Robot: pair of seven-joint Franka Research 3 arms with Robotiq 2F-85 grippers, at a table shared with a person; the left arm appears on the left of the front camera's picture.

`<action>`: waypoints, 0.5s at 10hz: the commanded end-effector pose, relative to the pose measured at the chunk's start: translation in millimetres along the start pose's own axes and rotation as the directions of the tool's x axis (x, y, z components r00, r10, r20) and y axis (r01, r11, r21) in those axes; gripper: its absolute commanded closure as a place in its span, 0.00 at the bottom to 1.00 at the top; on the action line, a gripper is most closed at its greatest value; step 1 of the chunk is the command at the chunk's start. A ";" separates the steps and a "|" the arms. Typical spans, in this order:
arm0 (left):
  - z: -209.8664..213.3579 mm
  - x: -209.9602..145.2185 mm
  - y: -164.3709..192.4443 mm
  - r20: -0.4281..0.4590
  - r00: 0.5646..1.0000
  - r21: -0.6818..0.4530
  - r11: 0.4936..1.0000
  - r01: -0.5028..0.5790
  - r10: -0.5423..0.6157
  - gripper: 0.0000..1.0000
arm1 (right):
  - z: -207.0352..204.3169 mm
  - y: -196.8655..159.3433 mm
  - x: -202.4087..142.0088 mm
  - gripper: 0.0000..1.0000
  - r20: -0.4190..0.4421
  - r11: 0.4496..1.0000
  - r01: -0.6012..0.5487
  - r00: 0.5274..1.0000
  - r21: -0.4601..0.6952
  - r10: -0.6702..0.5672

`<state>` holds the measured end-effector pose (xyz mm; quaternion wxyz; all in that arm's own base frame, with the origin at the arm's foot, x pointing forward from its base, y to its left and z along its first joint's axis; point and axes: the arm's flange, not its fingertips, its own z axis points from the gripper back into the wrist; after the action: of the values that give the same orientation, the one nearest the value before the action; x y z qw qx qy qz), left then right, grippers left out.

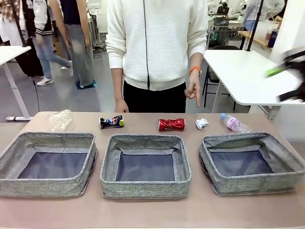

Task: Sort the waste into the appropriate baskets.
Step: Pick up the waste item pointed out by the person.

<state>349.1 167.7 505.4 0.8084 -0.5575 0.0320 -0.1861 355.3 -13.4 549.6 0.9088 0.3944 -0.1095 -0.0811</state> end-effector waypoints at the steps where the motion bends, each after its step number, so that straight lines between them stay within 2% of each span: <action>1: -0.9 -4.4 -0.1 -0.002 1.000 0.011 1.000 0.020 -0.020 0.00 | -101.9 9.5 68.7 0.00 -0.066 0.963 -0.102 0.994 -0.250 0.088; 2: -0.9 -4.4 -0.1 -0.002 1.000 0.011 1.000 0.020 -0.020 0.00 | -145.6 5.2 73.8 0.00 -0.077 0.937 -0.147 0.989 -0.316 0.130; 3: -0.9 -4.4 -0.1 -0.002 1.000 0.011 1.000 0.020 -0.020 0.00 | -158.0 -0.8 76.3 0.00 0.038 0.868 -0.176 0.975 -0.465 0.218; 4: -0.9 -4.4 -0.1 -0.002 1.000 0.011 1.000 0.020 -0.020 0.00 | -123.2 3.8 74.4 0.00 0.158 0.918 -0.133 0.966 -0.373 0.205; 5: -0.9 -4.4 -0.1 -0.002 1.000 0.011 1.000 0.020 -0.020 0.00 | -176.5 10.9 54.0 0.00 -0.069 0.928 -0.196 0.981 -0.318 0.183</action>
<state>348.7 168.1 506.0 0.8088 -0.5570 0.0310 -0.1861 469.8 87.0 448.0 0.9664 0.2003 -0.1602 -0.0134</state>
